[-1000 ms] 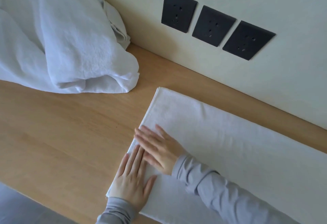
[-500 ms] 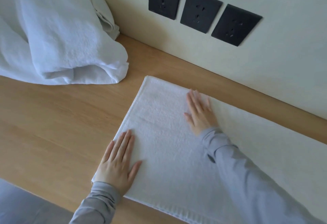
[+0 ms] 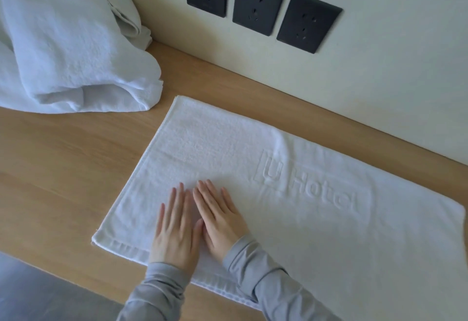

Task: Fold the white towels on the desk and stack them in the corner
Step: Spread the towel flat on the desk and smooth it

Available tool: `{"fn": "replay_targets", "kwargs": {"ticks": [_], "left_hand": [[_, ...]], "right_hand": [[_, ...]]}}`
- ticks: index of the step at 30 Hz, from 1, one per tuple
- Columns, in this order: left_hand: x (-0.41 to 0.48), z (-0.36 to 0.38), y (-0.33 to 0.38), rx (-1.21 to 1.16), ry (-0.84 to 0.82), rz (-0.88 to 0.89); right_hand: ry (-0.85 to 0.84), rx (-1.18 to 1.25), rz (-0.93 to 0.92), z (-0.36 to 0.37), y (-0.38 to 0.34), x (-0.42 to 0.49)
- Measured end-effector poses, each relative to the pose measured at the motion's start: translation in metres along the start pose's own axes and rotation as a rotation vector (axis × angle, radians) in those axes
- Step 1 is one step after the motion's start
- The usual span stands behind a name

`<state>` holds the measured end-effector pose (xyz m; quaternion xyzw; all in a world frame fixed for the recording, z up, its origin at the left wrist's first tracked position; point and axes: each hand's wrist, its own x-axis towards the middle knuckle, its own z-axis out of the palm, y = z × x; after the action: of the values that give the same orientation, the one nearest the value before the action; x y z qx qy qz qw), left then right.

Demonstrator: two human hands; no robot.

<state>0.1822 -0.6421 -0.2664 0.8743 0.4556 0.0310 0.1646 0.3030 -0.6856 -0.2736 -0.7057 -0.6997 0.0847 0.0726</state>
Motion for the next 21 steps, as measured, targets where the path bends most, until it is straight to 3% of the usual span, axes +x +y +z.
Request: {"fn": "replay_targets", "kwargs": {"ticks": [5,13,17,21], "left_hand": [[-0.003,0.019,0.006,0.103,-0.009,-0.031],[-0.004,0.029,0.003,0.167,0.002,-0.046],[-0.004,0.029,0.005,0.173,-0.014,-0.051],[-0.005,0.028,0.006,0.174,-0.013,-0.052]], "right_hand": [[-0.061,-0.097,-0.068,-0.001,0.058,-0.005],[-0.080,-0.189,0.593,-0.042,0.250,-0.048],[0.016,-0.190,0.708,-0.041,0.225,-0.038],[0.134,-0.067,0.401,-0.023,0.117,-0.025]]}}
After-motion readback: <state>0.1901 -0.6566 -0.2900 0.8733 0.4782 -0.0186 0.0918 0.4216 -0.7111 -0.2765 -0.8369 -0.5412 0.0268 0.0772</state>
